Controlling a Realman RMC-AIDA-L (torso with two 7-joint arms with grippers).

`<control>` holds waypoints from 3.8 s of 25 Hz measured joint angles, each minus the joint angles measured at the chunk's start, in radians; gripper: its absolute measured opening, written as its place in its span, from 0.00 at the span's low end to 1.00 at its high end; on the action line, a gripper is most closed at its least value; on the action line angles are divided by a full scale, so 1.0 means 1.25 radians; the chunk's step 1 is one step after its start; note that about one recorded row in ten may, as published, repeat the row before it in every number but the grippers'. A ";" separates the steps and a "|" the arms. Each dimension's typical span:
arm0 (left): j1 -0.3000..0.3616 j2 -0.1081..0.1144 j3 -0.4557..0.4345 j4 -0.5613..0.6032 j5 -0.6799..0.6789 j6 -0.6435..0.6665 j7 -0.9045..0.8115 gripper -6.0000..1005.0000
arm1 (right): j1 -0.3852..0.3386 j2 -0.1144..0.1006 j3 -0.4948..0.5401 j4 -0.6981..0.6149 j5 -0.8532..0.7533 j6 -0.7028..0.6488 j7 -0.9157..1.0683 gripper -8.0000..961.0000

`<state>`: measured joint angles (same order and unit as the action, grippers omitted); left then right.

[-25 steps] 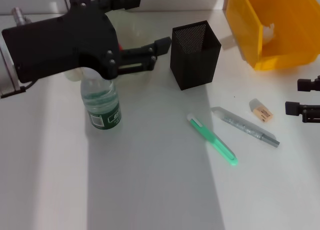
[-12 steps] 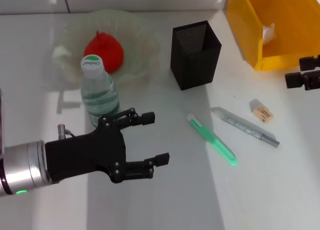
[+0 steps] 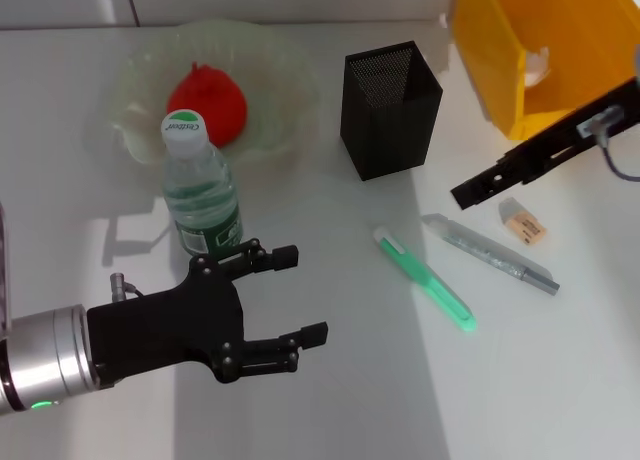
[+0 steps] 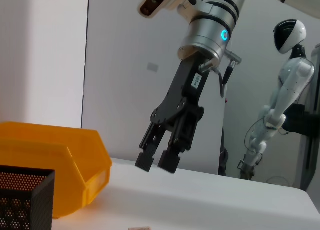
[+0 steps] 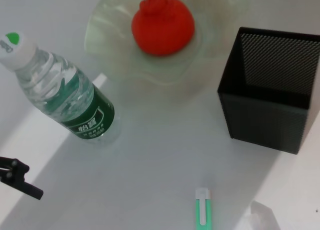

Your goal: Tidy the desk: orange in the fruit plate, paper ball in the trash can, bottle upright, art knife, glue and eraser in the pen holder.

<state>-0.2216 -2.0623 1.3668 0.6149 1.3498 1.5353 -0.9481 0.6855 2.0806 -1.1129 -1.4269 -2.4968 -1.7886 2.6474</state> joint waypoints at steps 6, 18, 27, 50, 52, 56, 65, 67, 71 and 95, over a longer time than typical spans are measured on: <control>0.003 0.001 0.001 -0.002 -0.001 0.001 0.000 0.84 | 0.069 0.000 -0.154 0.149 -0.044 0.115 0.067 0.84; 0.003 -0.002 0.007 -0.003 -0.001 0.000 0.001 0.84 | 0.151 0.005 -0.267 0.352 -0.043 0.256 0.088 0.80; 0.004 -0.003 0.009 -0.005 0.000 0.002 0.001 0.84 | 0.173 0.008 -0.304 0.394 -0.040 0.298 0.095 0.77; -0.004 -0.004 0.007 -0.005 0.011 0.001 0.001 0.84 | 0.229 0.009 -0.368 0.510 0.013 0.373 0.107 0.70; -0.003 -0.004 0.007 -0.005 0.011 0.002 0.001 0.84 | 0.228 0.009 -0.368 0.511 0.013 0.373 0.108 0.57; -0.003 -0.004 0.007 -0.005 0.011 0.002 0.001 0.84 | 0.228 0.009 -0.370 0.511 0.013 0.372 0.108 0.54; -0.003 -0.004 0.007 -0.005 0.011 0.003 0.001 0.84 | 0.230 0.009 -0.380 0.525 0.013 0.377 0.108 0.47; -0.003 -0.004 0.007 -0.005 0.011 0.004 0.001 0.84 | 0.231 0.009 -0.380 0.527 0.013 0.377 0.108 0.46; -0.003 -0.004 0.006 -0.005 0.011 0.004 0.001 0.84 | 0.232 0.009 -0.384 0.530 0.013 0.377 0.108 0.43; -0.004 -0.002 0.005 -0.003 0.011 0.006 0.001 0.84 | 0.219 0.008 -0.385 0.495 0.013 0.371 0.118 0.16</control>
<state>-0.2270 -2.0654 1.3733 0.6116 1.3637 1.5434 -0.9464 0.9595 2.0908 -1.5937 -0.8076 -2.4805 -1.3251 2.7953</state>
